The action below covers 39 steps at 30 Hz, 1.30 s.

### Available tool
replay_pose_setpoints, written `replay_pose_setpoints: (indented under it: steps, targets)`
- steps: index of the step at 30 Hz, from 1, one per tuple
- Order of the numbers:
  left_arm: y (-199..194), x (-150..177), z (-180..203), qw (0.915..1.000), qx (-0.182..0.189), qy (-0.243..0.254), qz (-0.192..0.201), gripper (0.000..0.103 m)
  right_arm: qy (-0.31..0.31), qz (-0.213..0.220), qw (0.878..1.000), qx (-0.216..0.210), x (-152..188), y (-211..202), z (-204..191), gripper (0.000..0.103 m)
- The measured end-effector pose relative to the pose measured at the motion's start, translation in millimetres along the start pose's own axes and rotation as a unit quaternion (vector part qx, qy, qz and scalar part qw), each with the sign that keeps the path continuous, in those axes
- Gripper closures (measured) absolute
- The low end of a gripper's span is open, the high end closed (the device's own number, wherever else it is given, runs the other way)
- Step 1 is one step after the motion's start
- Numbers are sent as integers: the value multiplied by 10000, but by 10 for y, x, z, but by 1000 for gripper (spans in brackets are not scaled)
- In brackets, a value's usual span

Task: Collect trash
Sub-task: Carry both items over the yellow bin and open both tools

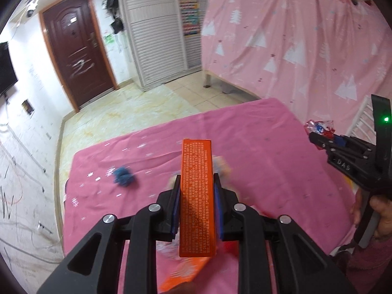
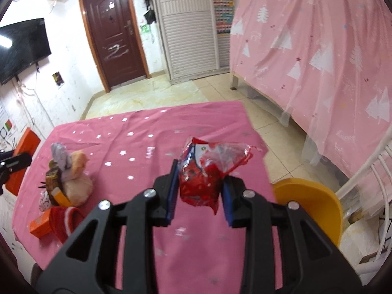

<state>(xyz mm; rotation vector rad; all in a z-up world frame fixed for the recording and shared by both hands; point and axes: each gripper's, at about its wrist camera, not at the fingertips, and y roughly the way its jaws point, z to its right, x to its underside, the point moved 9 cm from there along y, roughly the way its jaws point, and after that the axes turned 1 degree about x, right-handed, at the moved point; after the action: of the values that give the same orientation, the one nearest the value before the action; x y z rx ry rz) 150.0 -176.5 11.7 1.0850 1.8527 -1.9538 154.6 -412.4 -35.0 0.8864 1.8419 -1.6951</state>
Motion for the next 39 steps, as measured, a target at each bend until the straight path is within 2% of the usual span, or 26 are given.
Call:
replay_pose_setpoints:
  steps: [7,16,22,30,36,39]
  targets:
    - [140,-192,760,9984,384,412,-96,86,340,75,9991,232,105,-136,601,74]
    - [327,-387,1835,9922,734,986,-213,86,836,29,9952,513,372,-188,1445,74]
    - [528,-450,2446,9874,1022,1129,-433,86,986,-34,9936,558,509,-158,1734,74]
    - [834,-504,3007,9837,1326,1023,-657,86,1127,-149,9923,490,659,-112,1958,73]
    - [1134,-548,3166,9854,1328,633,-853,86,1159,-371,9916,432,768,48,1981,73]
    - [1217,-564,3206,9833,1464,472,-972,86,1192,-446,9909,444,797,94,1998,67]
